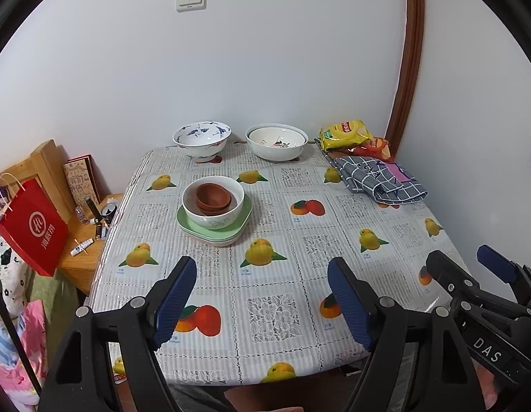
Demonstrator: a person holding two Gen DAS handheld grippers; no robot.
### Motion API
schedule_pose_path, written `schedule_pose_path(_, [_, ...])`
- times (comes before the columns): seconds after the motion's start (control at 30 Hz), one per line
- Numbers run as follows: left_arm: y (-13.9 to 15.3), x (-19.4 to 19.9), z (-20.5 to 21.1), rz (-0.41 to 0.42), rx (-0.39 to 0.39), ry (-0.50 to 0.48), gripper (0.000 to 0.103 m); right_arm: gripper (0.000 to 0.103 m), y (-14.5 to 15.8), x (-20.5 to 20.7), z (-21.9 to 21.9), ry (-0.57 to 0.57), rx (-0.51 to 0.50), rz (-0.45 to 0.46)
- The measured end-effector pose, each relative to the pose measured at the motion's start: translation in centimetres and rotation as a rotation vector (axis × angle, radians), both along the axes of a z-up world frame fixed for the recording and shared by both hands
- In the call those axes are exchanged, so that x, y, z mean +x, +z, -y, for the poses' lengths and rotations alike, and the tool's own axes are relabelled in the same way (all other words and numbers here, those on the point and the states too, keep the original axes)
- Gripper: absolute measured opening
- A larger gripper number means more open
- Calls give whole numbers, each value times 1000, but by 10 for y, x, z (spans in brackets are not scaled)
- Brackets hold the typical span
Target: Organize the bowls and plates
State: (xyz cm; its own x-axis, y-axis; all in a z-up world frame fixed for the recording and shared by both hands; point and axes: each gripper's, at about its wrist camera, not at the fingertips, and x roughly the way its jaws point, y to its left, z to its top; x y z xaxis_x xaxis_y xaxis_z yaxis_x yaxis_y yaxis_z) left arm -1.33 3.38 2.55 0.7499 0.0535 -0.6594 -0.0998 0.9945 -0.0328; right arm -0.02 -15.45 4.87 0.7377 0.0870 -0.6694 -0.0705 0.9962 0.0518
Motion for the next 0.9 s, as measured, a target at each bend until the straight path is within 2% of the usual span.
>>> schedule_pose_path(0.9, [-13,8,-7,-57,-20,-5,79,89,-6,11,-8,27,24,-8])
